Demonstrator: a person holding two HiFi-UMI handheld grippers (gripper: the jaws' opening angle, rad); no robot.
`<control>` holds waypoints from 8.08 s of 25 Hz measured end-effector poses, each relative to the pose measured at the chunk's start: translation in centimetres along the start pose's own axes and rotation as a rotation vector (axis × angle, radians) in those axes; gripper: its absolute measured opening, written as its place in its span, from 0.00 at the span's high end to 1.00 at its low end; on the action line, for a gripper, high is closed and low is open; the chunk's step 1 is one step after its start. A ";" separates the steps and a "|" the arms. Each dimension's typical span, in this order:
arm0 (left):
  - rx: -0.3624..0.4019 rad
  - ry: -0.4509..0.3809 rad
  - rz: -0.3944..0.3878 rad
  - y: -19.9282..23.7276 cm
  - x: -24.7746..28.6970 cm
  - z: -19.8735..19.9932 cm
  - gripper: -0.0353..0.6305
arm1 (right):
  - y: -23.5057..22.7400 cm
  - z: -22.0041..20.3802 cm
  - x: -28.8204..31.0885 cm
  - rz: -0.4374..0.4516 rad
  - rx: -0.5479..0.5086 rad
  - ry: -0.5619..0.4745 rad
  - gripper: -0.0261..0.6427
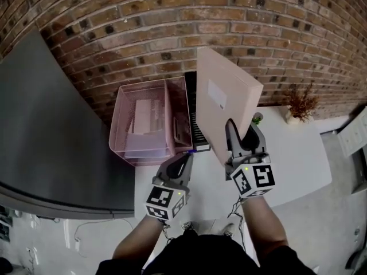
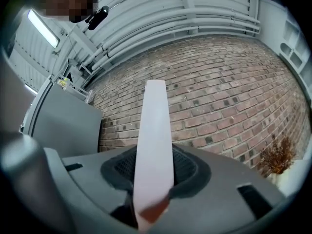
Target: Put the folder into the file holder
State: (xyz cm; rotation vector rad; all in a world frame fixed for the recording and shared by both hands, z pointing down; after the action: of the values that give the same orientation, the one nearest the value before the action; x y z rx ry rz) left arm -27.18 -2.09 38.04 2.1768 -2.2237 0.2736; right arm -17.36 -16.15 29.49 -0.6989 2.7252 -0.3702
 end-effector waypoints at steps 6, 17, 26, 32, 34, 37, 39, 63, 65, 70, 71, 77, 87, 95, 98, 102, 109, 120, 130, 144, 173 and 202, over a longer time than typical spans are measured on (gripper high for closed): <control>0.005 -0.015 -0.065 3.1 -0.8 -0.8 0.94 | 1.8 -2.4 2.9 -0.073 -0.055 -0.031 0.73; -0.011 -0.040 -0.111 5.2 -1.5 -1.4 0.94 | 3.0 -4.2 6.1 -0.152 -0.091 -0.069 0.73; -0.014 -0.021 -0.102 5.4 -1.2 -1.8 0.94 | 2.1 -5.4 8.2 -0.166 -0.106 -0.099 0.73; -0.013 -0.002 -0.099 5.5 -0.7 -1.9 0.94 | 1.8 -6.6 9.6 -0.156 -0.117 -0.102 0.73; -0.011 0.004 -0.093 5.7 -0.6 -2.0 0.94 | 1.6 -6.8 10.0 -0.158 -0.115 -0.108 0.73; -0.022 0.010 -0.081 6.0 -0.4 -2.1 0.94 | 1.3 -7.2 10.6 -0.158 -0.119 -0.115 0.73; -0.025 0.016 -0.079 6.1 -0.3 -2.3 0.94 | 1.3 -7.5 10.9 -0.155 -0.124 -0.116 0.73; -0.075 0.038 -0.076 6.1 1.1 -3.9 0.94 | -1.4 -13.4 11.0 -0.129 -0.119 -0.033 0.71; -0.080 0.031 -0.076 6.1 1.1 -3.8 0.94 | -1.4 -13.4 11.0 -0.116 -0.119 -0.020 0.70; -0.085 0.015 -0.078 6.0 1.1 -3.8 0.94 | -1.8 -13.4 11.2 -0.100 -0.094 0.048 0.67; -0.087 0.013 -0.079 5.9 1.1 -3.8 0.94 | -1.8 -13.4 11.3 -0.103 -0.095 0.064 0.67; -0.092 -0.002 -0.080 6.0 1.0 -3.2 0.94 | -1.6 -13.2 11.8 -0.117 -0.121 0.170 0.65; -0.092 -0.009 -0.089 5.7 1.0 -2.6 0.94 | -1.8 -11.3 13.3 -0.124 -0.079 0.288 0.57; -0.085 -0.026 -0.085 5.6 1.4 -1.8 0.94 | -1.5 -9.8 14.9 -0.109 -0.069 0.351 0.53; -0.085 -0.027 -0.083 5.5 1.6 -1.6 0.94 | -1.2 -10.0 15.2 -0.096 -0.069 0.370 0.65; -0.083 -0.024 -0.082 5.4 1.7 -1.7 0.94 | -1.4 -9.8 15.0 -0.121 -0.056 0.319 0.71; -0.085 -0.014 -0.072 5.5 1.5 -2.0 0.94 | -1.5 -9.0 14.3 -0.156 -0.066 0.176 0.76; -0.082 0.011 -0.063 5.8 0.8 -2.8 0.94 | -2.2 -12.9 13.6 -0.193 -0.045 0.186 0.75; -0.081 0.022 -0.055 6.3 0.1 -3.3 0.94 | -2.5 -16.6 12.9 -0.216 -0.074 0.216 0.74; -0.091 0.039 -0.049 6.8 -0.8 -4.0 0.94 | -3.3 -20.8 11.8 -0.257 -0.083 0.318 0.69; -0.059 -0.032 -0.155 0.9 0.0 -1.7 0.94 | -0.1 -10.7 -0.2 -0.086 -0.144 0.284 0.78; -0.060 0.043 0.316 -25.6 -3.2 3.5 0.94 | -7.3 0.8 -20.5 0.454 -0.045 0.414 0.96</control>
State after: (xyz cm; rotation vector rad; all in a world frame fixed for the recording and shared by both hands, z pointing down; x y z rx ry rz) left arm -1.28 0.21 37.01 1.7667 -2.5099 0.2508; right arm 3.11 -12.19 35.64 0.0097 3.1705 -0.3753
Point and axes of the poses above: the fingertips, and each gripper's own axes: x forward along the fingers, y to its left, z out of its top, the point moved 4 cm from there along -x, backward along the fingers, and after that the axes turned 13 degrees about x, right-handed, at the moved point
